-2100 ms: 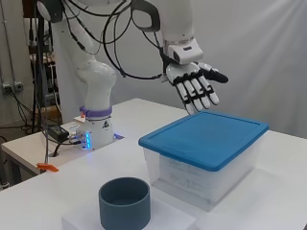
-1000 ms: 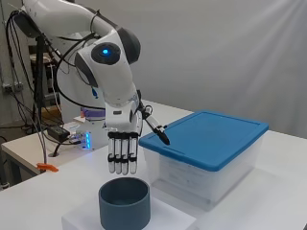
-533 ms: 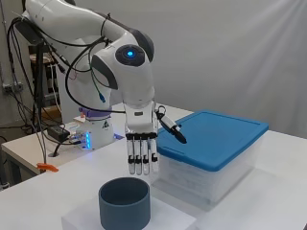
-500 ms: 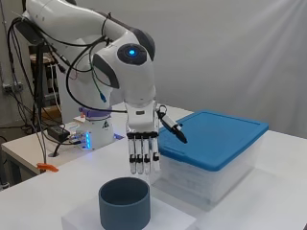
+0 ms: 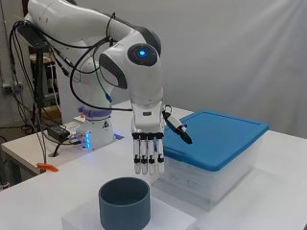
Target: Teleoperate dual arm-hand system to remove items from a box
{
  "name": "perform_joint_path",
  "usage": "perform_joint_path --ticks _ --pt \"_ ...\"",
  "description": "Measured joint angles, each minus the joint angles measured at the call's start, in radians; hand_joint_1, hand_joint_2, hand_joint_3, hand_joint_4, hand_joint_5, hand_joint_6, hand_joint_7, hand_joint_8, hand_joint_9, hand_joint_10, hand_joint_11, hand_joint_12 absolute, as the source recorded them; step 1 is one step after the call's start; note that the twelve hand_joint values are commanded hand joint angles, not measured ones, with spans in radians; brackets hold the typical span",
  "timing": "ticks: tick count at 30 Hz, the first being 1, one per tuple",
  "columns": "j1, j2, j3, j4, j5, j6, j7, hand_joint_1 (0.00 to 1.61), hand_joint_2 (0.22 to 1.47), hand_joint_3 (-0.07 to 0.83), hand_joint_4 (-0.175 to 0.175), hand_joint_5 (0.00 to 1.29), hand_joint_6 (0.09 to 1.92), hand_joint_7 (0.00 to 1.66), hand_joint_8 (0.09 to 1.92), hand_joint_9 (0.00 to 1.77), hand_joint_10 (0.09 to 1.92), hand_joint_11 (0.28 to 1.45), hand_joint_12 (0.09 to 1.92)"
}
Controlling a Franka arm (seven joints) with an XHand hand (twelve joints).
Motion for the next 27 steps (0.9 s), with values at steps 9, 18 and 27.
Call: perform_joint_path --ticks 9,18,27 --pt "-0.007 -0.016 -0.005 -0.029 0.017 -0.002 -0.041 0.08 0.92 0.004 0.029 0.29 0.09 0.41 0.09 0.50 0.09 0.50 0.09" --pt "-0.075 -0.045 0.033 -0.076 0.059 0.030 -0.166 0.99 1.19 -0.030 -0.084 0.71 0.86 0.80 0.88 1.09 0.54 0.76 0.53" --pt "-0.127 -0.062 0.080 -0.133 0.094 0.075 -0.181 0.96 1.20 0.000 0.173 0.82 1.25 1.00 1.82 1.27 1.87 0.87 1.77"
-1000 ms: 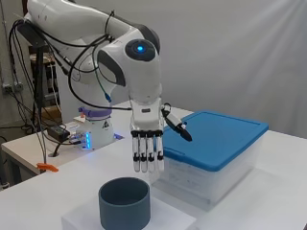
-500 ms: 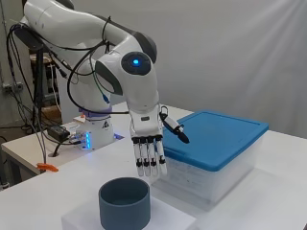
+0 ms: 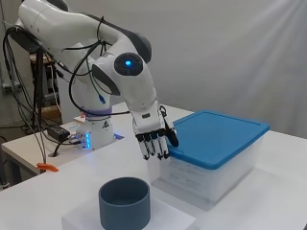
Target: Teleoperate dual arm-hand system to remove items from a box
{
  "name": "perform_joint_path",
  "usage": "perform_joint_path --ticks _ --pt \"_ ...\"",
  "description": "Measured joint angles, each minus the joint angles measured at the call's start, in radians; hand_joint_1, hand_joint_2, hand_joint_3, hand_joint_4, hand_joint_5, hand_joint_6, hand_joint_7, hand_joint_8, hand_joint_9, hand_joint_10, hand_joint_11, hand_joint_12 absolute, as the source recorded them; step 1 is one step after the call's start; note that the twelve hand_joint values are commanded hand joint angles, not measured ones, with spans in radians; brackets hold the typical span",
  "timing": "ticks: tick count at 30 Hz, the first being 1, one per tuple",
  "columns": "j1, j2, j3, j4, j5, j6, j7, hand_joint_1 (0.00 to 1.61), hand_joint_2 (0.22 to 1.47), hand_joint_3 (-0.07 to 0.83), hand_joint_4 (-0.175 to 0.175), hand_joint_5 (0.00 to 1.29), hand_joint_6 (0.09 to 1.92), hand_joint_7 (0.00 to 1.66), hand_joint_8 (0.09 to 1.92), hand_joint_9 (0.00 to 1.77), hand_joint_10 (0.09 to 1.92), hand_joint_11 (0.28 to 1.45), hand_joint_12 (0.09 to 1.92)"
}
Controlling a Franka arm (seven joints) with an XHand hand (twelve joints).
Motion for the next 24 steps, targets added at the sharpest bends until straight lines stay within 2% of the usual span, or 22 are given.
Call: perform_joint_path --ticks 14,19,24 --pt "-0.034 -0.012 0.063 -0.021 -0.038 0.026 -0.026 0.94 1.21 0.001 0.175 0.80 1.27 1.12 1.91 1.39 1.92 0.97 1.83" --pt "0.012 -0.015 0.074 0.034 -0.055 0.002 -0.018 0.94 1.21 0.000 0.175 0.79 1.27 1.13 1.92 1.41 1.92 0.99 1.84" --pt "0.097 -0.018 0.069 0.136 -0.064 -0.077 0.024 0.94 1.20 -0.001 0.175 0.80 1.27 1.13 1.92 1.42 1.92 0.98 1.81"
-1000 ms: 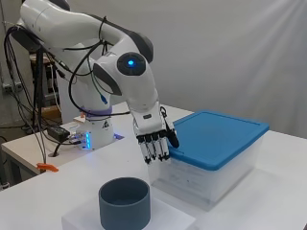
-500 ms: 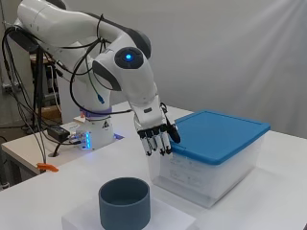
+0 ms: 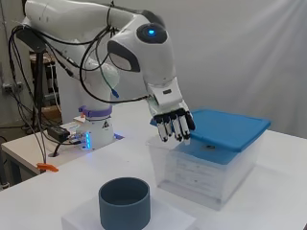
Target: Teleoperate dual arm-hand system to remove items from a box
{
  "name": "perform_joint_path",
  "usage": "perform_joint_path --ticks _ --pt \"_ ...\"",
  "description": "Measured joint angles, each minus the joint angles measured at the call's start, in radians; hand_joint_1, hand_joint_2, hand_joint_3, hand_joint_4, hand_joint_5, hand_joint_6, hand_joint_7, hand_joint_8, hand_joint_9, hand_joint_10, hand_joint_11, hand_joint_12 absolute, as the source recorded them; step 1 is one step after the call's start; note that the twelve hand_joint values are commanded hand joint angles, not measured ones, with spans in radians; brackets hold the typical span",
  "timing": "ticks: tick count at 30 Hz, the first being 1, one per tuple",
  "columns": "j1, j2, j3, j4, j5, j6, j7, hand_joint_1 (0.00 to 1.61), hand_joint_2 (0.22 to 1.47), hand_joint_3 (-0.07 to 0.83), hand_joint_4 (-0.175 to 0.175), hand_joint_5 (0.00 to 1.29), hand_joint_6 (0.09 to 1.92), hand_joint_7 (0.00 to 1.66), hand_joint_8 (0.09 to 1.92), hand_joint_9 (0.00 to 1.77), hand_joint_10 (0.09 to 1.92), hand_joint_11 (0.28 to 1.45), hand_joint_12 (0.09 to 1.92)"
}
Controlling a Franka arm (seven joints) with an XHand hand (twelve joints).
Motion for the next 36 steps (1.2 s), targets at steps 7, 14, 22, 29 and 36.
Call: perform_joint_path --ticks 7,14,22,29,36 --pt "0.167 -0.016 -0.016 0.183 0.008 -0.134 0.019 1.19 1.15 -0.002 -0.108 0.78 1.21 1.12 1.02 1.25 0.91 0.66 1.01" --pt "0.278 -0.070 -0.051 0.312 0.096 -0.175 -0.039 1.24 1.14 0.002 -0.160 0.76 1.21 1.12 0.89 1.39 0.13 0.76 0.33" --pt "0.356 -0.134 -0.078 0.376 0.226 -0.250 -0.135 1.22 1.18 -0.001 -0.175 0.68 1.28 1.02 1.07 1.37 0.09 0.77 0.32" --pt "0.491 -0.166 -0.091 0.456 0.234 -0.367 -0.176 1.22 1.17 -0.001 -0.140 0.72 1.26 1.03 1.05 1.35 0.09 0.77 0.33" --pt "0.696 -0.175 -0.085 0.538 0.157 -0.495 -0.227 0.93 1.24 0.005 0.146 0.73 1.37 1.01 1.88 1.30 1.83 0.94 1.82"
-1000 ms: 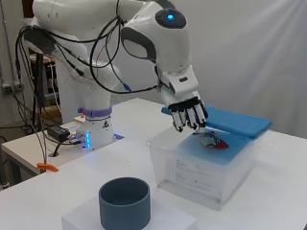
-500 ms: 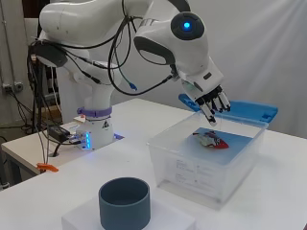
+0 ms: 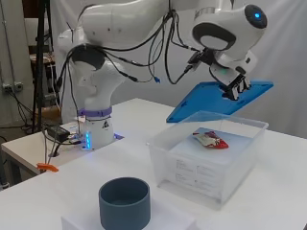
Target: Teleoperate dual arm-hand system to remove items from a box
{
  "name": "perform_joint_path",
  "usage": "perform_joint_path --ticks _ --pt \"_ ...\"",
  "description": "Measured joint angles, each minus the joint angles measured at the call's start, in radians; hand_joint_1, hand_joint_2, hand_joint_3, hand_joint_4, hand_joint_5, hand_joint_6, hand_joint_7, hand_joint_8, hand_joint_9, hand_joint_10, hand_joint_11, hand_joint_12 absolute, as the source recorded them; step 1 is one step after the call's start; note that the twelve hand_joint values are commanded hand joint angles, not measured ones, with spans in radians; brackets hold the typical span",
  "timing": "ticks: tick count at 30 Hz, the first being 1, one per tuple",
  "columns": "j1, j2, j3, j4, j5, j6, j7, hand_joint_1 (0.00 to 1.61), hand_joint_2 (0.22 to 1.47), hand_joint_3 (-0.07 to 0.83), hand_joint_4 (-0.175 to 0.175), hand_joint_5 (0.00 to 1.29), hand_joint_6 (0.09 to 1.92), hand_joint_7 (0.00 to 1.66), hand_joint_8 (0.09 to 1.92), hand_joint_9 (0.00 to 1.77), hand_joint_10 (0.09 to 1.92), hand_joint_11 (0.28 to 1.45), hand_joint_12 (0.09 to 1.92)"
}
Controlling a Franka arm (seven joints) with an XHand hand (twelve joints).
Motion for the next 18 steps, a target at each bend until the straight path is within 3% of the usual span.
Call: perform_joint_path --ticks 3,4,5,6,7,8,9,11,15,18 --pt "0.081 0.007 0.018 0.008 -0.047 -0.031 -0.019 0.89 1.26 0.007 0.169 0.69 1.45 1.01 1.92 1.31 1.91 0.99 1.91" --pt "0.105 0.008 0.025 0.006 -0.061 -0.037 -0.026 0.78 1.18 -0.006 0.115 0.57 1.13 0.86 1.54 1.11 1.64 0.82 1.68" --pt "0.127 0.010 0.031 0.001 -0.074 -0.040 -0.033 0.62 1.06 -0.018 0.064 0.46 0.73 0.70 0.99 0.90 1.12 0.70 1.18" --pt "0.147 0.011 0.037 -0.008 -0.087 -0.042 -0.040 0.48 0.93 -0.025 0.035 0.34 0.41 0.52 0.55 0.69 0.66 0.61 0.71" --pt "0.163 0.013 0.042 -0.018 -0.099 -0.043 -0.046 0.35 0.84 -0.021 0.020 0.23 0.21 0.36 0.28 0.51 0.35 0.53 0.38" --pt "0.178 0.015 0.047 -0.031 -0.111 -0.044 -0.051 0.21 0.79 -0.014 0.013 0.13 0.10 0.22 0.14 0.35 0.18 0.47 0.19" --pt "0.188 0.017 0.051 -0.044 -0.122 -0.044 -0.055 0.11 0.76 -0.009 0.007 0.07 0.09 0.14 0.09 0.26 0.09 0.43 0.09" --pt "0.201 0.025 0.056 -0.074 -0.146 -0.047 -0.055 0.03 0.73 -0.011 -0.004 0.02 0.09 0.09 0.09 0.21 0.09 0.39 0.09" --pt "0.196 0.045 0.072 -0.138 -0.216 -0.051 -0.026 0.00 0.70 -0.019 -0.024 0.00 0.09 0.06 0.09 0.20 0.09 0.38 0.09" --pt "0.169 0.056 0.096 -0.178 -0.282 -0.043 0.011 0.00 0.75 0.010 -0.022 0.01 0.09 0.05 0.09 0.20 0.09 0.39 0.09"
